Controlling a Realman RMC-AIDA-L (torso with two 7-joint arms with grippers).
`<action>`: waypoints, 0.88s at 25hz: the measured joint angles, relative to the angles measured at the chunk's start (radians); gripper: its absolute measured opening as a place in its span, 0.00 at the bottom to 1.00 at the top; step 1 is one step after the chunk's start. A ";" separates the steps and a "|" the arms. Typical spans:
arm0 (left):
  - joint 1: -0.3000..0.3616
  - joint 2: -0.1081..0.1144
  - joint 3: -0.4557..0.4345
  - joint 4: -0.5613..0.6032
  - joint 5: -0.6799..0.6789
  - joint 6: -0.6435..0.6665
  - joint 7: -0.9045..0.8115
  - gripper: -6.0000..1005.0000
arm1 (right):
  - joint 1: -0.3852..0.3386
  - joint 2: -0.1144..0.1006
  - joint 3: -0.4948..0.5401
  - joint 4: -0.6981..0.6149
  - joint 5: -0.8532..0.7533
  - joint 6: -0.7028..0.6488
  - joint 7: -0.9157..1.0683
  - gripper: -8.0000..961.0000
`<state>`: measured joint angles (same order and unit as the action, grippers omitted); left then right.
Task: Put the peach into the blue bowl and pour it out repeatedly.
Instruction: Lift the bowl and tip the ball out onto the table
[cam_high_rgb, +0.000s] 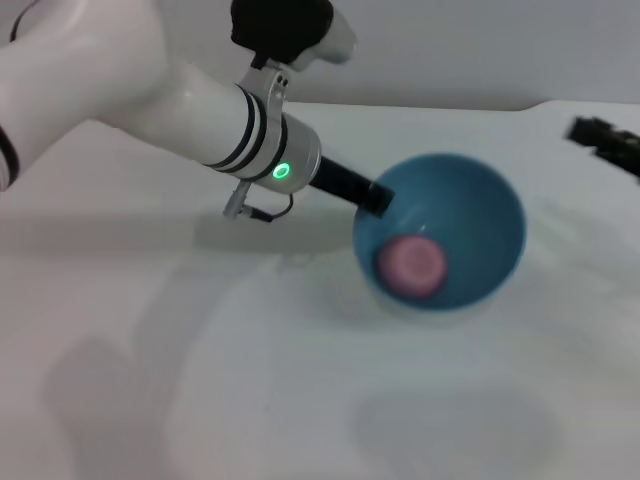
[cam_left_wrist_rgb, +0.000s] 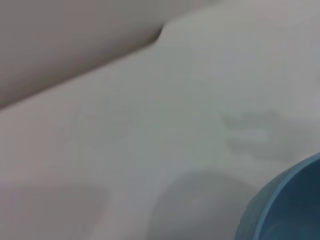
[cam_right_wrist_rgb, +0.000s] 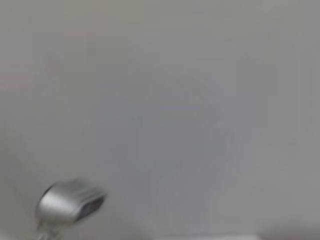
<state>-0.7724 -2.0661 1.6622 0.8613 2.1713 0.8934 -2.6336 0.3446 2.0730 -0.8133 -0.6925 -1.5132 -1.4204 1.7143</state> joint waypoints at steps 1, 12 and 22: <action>0.013 0.000 0.000 0.002 -0.035 -0.035 0.032 0.00 | -0.016 0.000 0.028 0.015 0.008 -0.007 -0.014 0.63; 0.175 -0.001 0.432 0.020 -0.228 -0.855 0.247 0.00 | -0.144 -0.003 0.301 0.185 0.009 -0.086 -0.181 0.62; 0.201 -0.012 0.797 -0.041 -0.231 -1.386 0.451 0.00 | -0.179 -0.003 0.368 0.187 0.006 -0.110 -0.201 0.62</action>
<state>-0.5718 -2.0785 2.4594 0.8199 1.9408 -0.4924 -2.1831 0.1659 2.0699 -0.4453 -0.5055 -1.5075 -1.5299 1.5133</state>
